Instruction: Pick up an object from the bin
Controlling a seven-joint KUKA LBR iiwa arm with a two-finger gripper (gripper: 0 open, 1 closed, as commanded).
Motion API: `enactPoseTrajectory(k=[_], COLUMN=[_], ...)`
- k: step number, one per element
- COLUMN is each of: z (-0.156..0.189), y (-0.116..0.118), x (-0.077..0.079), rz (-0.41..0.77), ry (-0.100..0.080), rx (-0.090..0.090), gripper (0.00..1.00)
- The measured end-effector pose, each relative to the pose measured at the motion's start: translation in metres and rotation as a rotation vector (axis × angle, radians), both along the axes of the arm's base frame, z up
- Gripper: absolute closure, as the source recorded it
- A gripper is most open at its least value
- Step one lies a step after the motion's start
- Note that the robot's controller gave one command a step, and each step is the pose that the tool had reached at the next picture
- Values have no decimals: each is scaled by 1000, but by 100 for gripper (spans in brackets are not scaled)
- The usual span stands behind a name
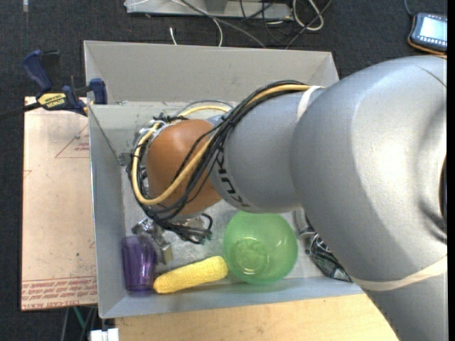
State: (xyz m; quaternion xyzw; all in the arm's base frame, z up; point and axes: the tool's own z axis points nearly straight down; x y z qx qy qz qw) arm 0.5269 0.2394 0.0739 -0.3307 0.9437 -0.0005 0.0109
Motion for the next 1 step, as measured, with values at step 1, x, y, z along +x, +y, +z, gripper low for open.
enactPoseTrajectory(k=[1], z=[-2], y=[4], x=[-3], rz=[2], ry=[3], rx=[7], gripper=[0])
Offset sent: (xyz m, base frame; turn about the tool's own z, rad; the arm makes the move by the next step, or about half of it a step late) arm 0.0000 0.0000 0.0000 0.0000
